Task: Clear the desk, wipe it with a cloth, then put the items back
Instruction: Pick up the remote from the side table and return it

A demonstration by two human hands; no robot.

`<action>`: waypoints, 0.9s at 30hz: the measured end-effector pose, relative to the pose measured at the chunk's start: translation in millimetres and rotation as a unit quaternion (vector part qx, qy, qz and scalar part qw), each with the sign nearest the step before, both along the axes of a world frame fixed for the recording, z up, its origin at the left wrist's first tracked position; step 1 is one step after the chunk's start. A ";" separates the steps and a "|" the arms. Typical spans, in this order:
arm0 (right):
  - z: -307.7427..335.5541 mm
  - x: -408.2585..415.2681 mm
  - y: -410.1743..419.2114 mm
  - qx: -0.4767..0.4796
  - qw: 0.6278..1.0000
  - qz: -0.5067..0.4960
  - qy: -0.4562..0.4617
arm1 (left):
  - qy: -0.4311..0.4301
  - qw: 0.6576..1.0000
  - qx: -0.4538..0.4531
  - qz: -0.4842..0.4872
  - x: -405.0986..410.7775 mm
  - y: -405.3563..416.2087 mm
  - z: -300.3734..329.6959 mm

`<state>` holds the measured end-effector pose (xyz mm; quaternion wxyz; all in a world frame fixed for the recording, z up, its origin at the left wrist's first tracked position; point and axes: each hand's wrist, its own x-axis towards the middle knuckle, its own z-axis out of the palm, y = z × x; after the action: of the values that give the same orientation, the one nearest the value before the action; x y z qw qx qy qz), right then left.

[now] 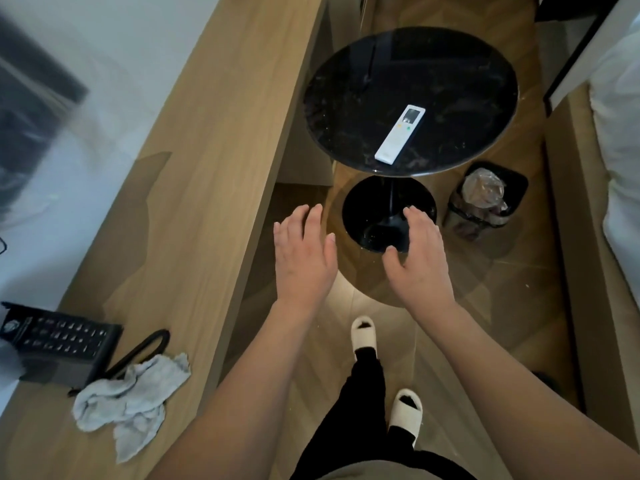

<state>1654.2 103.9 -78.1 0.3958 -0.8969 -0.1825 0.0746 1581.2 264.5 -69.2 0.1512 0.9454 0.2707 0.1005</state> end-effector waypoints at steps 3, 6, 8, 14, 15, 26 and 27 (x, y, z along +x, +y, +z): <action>-3.2 51.5 22.1 -0.002 1.000 -0.013 0.008 | 0.003 1.000 -0.005 0.003 53.1 27.5 -4.7; 0.8 105.2 39.2 0.002 0.999 -0.031 0.006 | -0.016 1.000 -0.005 0.001 115.0 58.2 -0.3; 3.5 142.0 47.4 -0.005 0.999 -0.037 0.000 | -0.032 0.999 0.000 0.005 157.0 74.8 4.7; -12.3 224.4 48.8 -0.021 0.998 -0.066 0.007 | -0.020 0.999 -0.045 -0.010 250.1 72.2 3.1; -18.6 235.2 50.2 -0.029 0.998 -0.057 0.012 | -0.008 0.998 -0.055 -0.018 262.0 69.0 -1.1; -87.9 373.3 65.4 -0.139 0.984 0.113 -0.007 | 0.182 0.979 -0.095 0.005 362.1 36.9 -65.6; -93.4 389.3 67.1 -0.157 0.978 0.138 -0.025 | 0.192 0.977 -0.091 0.008 370.6 35.5 -72.7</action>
<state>2043.5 171.0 -171.5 0.2315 -0.9154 -0.3008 0.1337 1951.8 300.0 -141.9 0.1807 0.9272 0.3104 -0.1066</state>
